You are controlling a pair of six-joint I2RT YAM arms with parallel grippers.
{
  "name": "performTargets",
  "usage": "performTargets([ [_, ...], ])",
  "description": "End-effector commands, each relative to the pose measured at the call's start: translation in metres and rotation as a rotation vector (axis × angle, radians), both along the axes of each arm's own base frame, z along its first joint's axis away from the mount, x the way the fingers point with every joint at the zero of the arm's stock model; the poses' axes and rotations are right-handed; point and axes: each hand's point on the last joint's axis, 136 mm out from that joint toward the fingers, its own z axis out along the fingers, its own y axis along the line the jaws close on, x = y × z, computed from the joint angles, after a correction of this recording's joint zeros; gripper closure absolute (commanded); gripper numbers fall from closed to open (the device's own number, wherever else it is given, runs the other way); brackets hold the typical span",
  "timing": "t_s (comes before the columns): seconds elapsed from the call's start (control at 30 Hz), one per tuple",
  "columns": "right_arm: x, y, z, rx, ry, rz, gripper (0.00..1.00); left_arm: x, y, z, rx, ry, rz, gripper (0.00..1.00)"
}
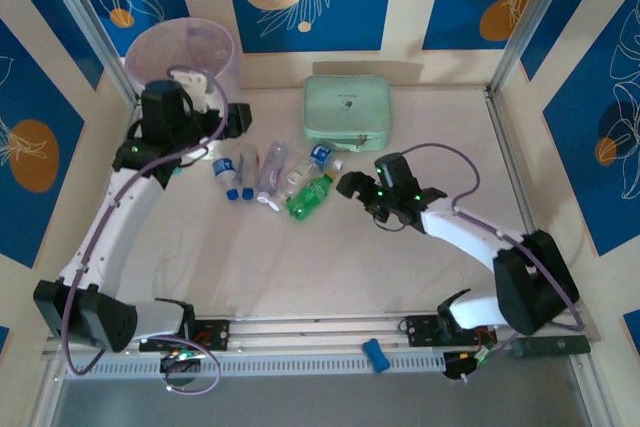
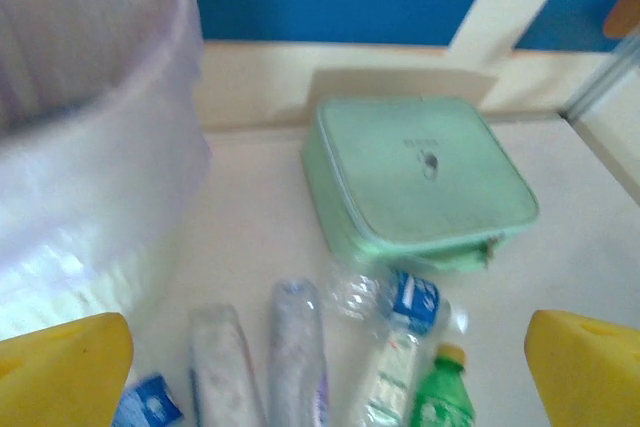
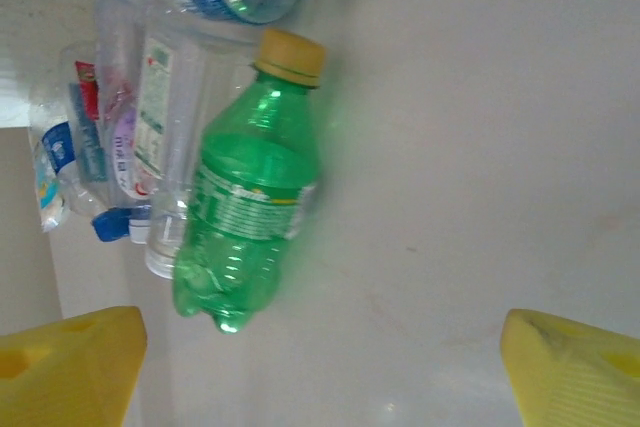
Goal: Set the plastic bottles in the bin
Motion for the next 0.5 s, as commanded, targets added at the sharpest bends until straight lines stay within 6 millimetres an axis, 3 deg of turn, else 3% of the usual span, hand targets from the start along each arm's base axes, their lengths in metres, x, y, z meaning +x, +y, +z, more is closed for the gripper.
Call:
performTargets([
  [0.0, 0.015, 0.029, 0.007, 0.046, 0.001, 0.035, 0.1, -0.017, -0.018, -0.005, -0.127, -0.004, -0.05, 0.0],
  [0.17, 0.034, 0.052, -0.008, 0.05, 0.056, 0.028, 0.18, -0.051, -0.023, -0.058, -0.163, 0.106, -0.066, 0.0],
  [0.3, 0.042, 0.059, -0.026, 0.02, 0.135, -0.01, 0.22, -0.075, -0.018, -0.103, -0.195, 0.187, -0.034, 0.0],
  [0.47, 0.05, 0.064, -0.039, 0.024, 0.171, -0.056, 0.25, -0.098, -0.012, -0.139, -0.238, 0.245, 0.004, 0.0],
])
